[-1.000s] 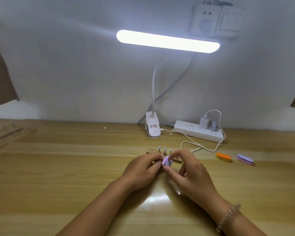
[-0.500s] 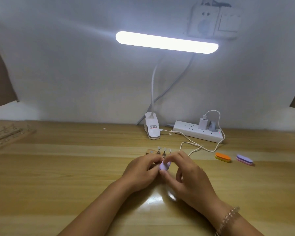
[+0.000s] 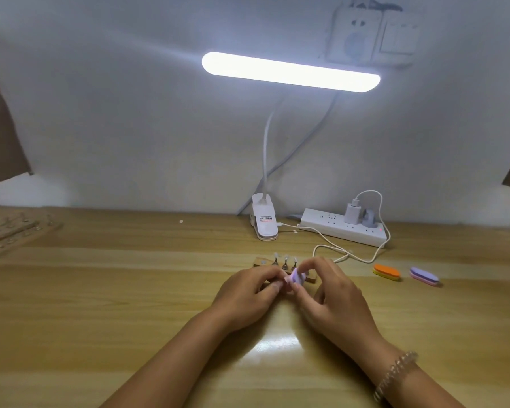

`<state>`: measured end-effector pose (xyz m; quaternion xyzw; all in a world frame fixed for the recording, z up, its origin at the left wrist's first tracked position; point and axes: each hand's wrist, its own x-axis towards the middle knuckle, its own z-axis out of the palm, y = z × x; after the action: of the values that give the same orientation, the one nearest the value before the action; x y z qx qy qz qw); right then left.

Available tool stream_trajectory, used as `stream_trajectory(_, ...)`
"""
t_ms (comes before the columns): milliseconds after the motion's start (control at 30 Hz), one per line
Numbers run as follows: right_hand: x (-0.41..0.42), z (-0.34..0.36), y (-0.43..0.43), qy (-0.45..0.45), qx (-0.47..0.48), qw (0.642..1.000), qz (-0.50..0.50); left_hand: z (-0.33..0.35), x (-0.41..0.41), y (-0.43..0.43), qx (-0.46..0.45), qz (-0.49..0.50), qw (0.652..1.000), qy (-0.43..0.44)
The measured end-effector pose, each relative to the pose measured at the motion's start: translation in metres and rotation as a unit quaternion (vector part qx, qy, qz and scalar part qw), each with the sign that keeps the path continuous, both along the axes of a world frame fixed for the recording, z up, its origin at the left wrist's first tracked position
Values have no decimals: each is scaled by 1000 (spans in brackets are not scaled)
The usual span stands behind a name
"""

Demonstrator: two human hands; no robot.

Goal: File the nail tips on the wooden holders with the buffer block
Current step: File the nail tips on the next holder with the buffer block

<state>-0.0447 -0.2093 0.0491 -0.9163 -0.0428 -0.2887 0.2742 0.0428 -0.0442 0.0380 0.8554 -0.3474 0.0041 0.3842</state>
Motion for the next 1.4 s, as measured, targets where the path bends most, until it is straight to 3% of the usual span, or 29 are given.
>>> stream_trajectory(100,-6,-1,7,-7,-39,999,34,-1,0,0,-5,-5,1000,3)
stream_trajectory(233,-1,1,2,2,2,1000,-14,-3,2,-1,-3,0,1000,6)
stream_trajectory(367,-7,-1,7,-9,-50,998,28,-3,2,1,-16,-5,1000,13)
stream_trajectory(500,-1,1,2,-4,-2,1000,0,-1,1,0,0,-2,1000,5)
stream_trajectory(667,-4,-1,6,-12,-24,999,36,-1,0,1,-1,-4,1000,5)
stream_trajectory(767,2,1,0,-3,3,1000,-6,-1,0,-1,9,0,1000,-5)
stream_trajectory(900,-5,-1,6,-15,-42,999,28,-1,0,0,-1,-3,1000,2)
stream_trajectory(1033,0,3,2,-5,0,1000,-2,-2,0,0,7,3,1000,-5)
stream_trajectory(1200,-8,0,10,-18,-58,998,25,-1,0,0,1,2,1000,4)
stream_trajectory(1300,-2,3,6,-6,-5,1000,2,-1,0,-1,13,9,1000,-5)
stream_trajectory(1400,-2,1,3,-12,-25,1000,-10,0,-1,0,4,4,1000,4)
